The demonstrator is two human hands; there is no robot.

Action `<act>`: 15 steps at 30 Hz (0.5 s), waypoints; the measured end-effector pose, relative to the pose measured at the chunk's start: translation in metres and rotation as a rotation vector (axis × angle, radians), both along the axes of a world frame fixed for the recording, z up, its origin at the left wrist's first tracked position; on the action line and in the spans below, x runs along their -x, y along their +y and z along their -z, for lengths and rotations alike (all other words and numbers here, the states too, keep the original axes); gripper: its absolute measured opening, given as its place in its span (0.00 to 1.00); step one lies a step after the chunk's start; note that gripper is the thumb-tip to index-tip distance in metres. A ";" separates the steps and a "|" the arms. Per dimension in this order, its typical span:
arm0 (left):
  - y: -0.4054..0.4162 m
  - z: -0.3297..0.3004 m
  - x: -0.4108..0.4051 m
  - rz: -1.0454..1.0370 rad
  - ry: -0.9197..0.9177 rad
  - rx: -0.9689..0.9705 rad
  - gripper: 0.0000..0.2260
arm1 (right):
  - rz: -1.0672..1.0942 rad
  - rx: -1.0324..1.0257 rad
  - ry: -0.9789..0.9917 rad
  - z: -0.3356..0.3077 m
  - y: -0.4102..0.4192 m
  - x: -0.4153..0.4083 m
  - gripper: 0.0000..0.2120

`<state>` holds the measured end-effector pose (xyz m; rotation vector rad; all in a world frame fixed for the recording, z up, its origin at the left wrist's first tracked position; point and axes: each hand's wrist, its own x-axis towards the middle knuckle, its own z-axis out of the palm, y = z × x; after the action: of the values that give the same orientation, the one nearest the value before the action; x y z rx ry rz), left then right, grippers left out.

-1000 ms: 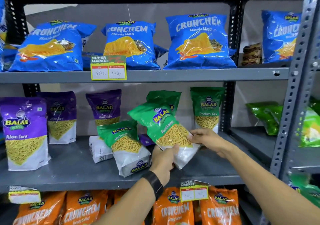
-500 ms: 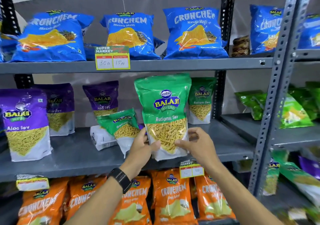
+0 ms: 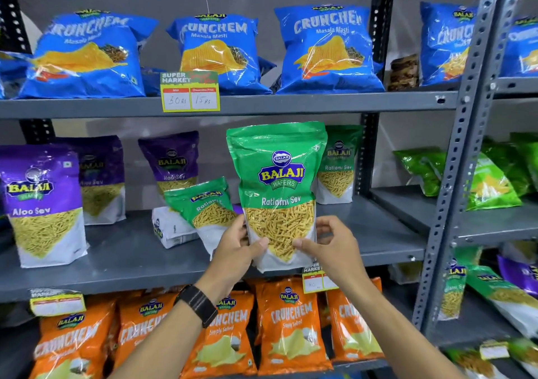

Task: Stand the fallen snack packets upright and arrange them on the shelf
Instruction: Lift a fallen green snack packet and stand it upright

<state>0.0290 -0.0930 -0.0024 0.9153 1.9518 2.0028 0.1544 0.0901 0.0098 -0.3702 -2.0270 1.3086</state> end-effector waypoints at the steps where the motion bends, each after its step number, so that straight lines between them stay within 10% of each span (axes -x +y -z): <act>1: 0.004 -0.001 0.001 -0.005 -0.006 0.014 0.33 | -0.002 0.008 -0.003 0.001 0.004 0.001 0.19; 8: 0.081 -0.019 0.004 0.101 -0.009 0.090 0.27 | 0.023 0.071 -0.037 0.008 0.080 0.027 0.25; 12: 0.174 0.004 0.054 0.052 0.031 0.118 0.49 | 0.084 0.116 -0.042 0.010 0.149 0.045 0.27; 15: 0.226 0.004 0.056 0.028 0.036 0.172 0.36 | 0.141 0.118 -0.022 0.007 0.188 0.049 0.26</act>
<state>-0.0270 0.1331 -0.0063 0.9373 2.0799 1.7820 0.1055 0.2783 0.0033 -0.5734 -1.9089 1.3448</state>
